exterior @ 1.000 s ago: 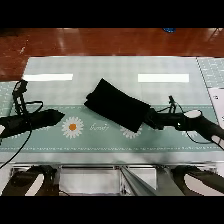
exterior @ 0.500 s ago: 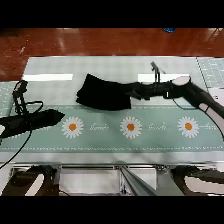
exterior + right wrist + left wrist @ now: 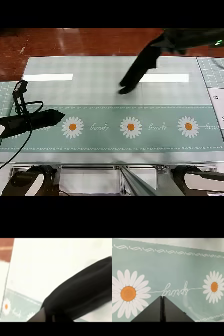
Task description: Fold the shirts.
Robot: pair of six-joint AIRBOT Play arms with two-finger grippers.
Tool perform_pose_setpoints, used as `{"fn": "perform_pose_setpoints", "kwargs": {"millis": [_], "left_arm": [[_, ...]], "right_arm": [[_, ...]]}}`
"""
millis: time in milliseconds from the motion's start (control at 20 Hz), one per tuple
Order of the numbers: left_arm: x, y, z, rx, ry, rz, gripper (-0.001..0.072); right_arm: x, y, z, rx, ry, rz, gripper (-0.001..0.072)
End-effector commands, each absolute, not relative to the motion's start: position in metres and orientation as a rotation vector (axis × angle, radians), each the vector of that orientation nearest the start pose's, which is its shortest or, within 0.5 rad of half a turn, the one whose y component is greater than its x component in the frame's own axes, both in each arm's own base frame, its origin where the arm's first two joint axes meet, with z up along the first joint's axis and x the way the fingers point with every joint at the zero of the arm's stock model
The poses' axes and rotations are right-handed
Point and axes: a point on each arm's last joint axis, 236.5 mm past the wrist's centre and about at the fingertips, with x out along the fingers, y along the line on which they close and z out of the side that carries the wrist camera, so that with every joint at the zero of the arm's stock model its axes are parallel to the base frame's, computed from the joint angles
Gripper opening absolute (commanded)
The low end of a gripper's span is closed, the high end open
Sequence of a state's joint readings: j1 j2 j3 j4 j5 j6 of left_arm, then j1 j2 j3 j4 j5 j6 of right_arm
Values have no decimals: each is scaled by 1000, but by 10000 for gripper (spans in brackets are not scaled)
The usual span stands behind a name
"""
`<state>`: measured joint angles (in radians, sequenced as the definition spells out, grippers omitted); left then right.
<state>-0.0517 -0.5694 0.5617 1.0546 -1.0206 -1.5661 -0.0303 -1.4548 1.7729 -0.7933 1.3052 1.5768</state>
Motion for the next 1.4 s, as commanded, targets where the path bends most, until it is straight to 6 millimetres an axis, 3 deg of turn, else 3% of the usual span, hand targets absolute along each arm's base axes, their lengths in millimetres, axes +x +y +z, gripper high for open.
{"fn": "perform_pose_setpoints", "kwargs": {"millis": [0,200,450,600,750,900,1150,1200,1250,1350], "left_arm": [[251,-113,42,-444,1016,-309,19],[251,-113,42,-444,1016,-309,19],[257,-111,45,-447,990,-303,19],[263,-112,50,-466,958,-303,19],[267,-118,57,-509,934,-318,19],[269,-117,59,-508,921,-315,19],[270,-117,59,-508,920,-315,19],[270,-117,59,-508,919,-315,19],[270,-117,59,-508,917,-314,19],[273,-116,61,-509,905,-310,19]], "right_arm": [[442,73,252,597,933,420,30],[404,-16,262,646,938,230,31],[326,-112,237,652,1071,-104,29],[291,-125,220,713,1096,-193,28],[233,-145,169,807,1199,-369,28],[170,-160,133,956,1229,-595,29],[55,-186,107,963,1299,-1133,31],[41,-187,106,954,1318,-1205,33],[28,-188,104,949,1334,-1273,68],[16,-187,98,956,1369,-1330,367]]}}
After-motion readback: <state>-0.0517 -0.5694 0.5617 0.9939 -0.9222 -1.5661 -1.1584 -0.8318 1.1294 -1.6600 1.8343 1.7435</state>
